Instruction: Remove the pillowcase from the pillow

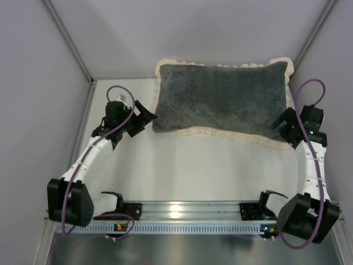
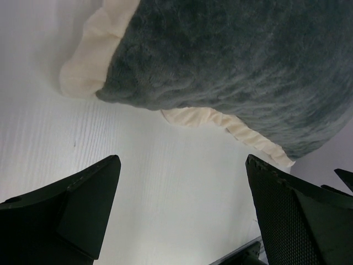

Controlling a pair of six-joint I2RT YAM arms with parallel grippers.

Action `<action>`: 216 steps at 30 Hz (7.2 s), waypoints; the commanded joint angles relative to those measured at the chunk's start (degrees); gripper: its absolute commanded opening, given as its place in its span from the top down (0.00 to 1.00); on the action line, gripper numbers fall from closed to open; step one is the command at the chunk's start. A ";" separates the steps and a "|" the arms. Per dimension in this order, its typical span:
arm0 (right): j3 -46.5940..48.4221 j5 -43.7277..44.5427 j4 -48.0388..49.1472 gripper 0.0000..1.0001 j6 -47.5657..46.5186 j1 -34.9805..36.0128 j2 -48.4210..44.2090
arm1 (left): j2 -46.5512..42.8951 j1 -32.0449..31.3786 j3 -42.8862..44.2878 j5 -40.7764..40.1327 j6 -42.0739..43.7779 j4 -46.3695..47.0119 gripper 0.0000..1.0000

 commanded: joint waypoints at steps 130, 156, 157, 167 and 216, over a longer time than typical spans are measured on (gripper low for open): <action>10.00 -9.78 -3.07 1.00 1.01 33.31 -35.67 | -36.34 -5.93 16.40 7.27 2.05 -12.93 1.00; 28.46 -18.65 -20.65 1.00 12.41 33.39 -32.86 | -43.64 -5.84 20.52 10.01 -8.50 -20.30 1.00; 29.42 -19.44 -20.92 1.00 13.74 33.39 -32.60 | -43.29 -5.67 22.80 9.31 -9.20 -21.36 1.00; 40.11 -23.95 -6.95 0.73 6.12 24.30 12.12 | -1.49 -5.49 29.40 1.48 4.58 -16.72 0.71; -1.25 21.15 14.50 0.07 12.70 81.64 6.41 | -19.56 -18.84 15.62 -4.77 8.20 -33.60 0.01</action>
